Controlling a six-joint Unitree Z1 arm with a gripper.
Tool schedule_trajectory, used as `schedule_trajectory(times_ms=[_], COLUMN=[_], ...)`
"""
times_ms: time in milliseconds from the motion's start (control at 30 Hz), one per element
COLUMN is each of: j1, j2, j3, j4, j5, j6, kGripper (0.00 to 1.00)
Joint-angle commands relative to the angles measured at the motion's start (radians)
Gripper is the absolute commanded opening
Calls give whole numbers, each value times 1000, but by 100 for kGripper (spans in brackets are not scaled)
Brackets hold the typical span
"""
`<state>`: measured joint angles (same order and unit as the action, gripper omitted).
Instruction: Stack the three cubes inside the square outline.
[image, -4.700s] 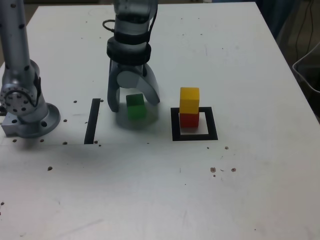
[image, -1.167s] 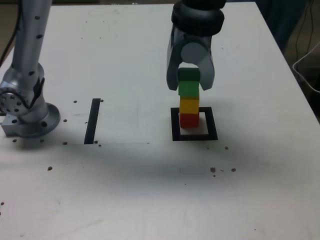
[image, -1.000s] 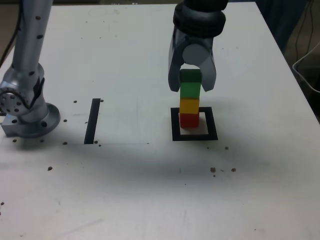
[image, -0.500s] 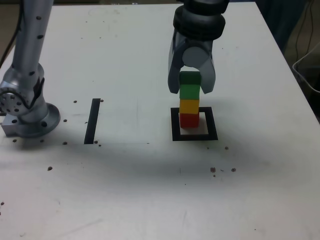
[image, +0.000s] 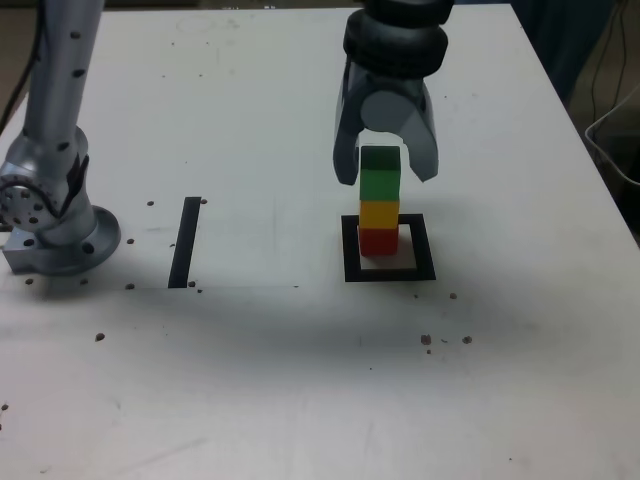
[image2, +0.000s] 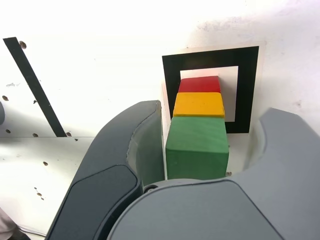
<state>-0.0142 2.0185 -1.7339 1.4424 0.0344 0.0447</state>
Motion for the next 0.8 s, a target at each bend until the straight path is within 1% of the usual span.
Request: schedule_trajectory(times_ms=[0, 233, 467, 633, 767], j1=[2, 2, 2, 2, 2], j2=[-19, -88, -203, -285, -339], j3=[3, 22, 75, 144, 241], j4=[3, 15, 38, 39, 26], j5=[3, 3, -8, -22, -30], j6=[1, 1, 6, 11, 12], kGripper=[99, 99, 99, 99, 99])
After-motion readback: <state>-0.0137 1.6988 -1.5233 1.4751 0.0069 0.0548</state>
